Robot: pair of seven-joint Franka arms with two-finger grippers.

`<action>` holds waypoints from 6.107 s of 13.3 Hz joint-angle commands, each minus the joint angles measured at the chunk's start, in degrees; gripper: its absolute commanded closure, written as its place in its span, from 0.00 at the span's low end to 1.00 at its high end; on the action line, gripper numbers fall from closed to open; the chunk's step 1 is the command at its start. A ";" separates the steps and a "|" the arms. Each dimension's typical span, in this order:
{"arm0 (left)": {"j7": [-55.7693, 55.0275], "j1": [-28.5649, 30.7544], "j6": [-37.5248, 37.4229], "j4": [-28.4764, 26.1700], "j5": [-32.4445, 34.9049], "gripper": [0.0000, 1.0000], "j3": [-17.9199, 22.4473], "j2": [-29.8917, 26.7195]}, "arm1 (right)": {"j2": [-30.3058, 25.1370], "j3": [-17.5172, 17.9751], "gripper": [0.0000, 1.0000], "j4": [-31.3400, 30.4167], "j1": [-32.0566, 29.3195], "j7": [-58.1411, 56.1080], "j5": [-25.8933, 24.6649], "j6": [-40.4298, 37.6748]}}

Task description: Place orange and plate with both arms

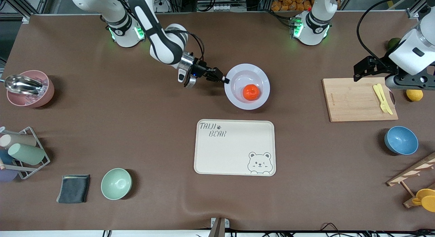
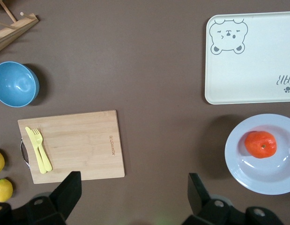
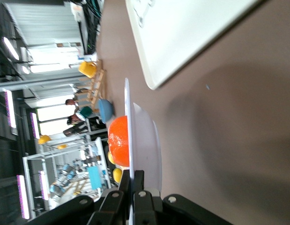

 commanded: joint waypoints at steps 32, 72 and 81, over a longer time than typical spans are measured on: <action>0.23 0.67 1.68 -0.89 -0.59 0.00 -0.24 -0.56 | 24.02 0.11 0.48 30.68 -18.04 35.71 -42.56 7.85; -1.53 0.67 -1.83 1.48 0.46 0.00 0.81 -0.91 | -3.64 -1.12 0.00 48.38 -54.51 50.87 -140.86 -59.49; -1.53 0.67 -1.57 1.48 0.37 0.00 0.81 -0.82 | -19.92 -0.86 0.00 23.04 -53.81 50.87 -143.51 -43.30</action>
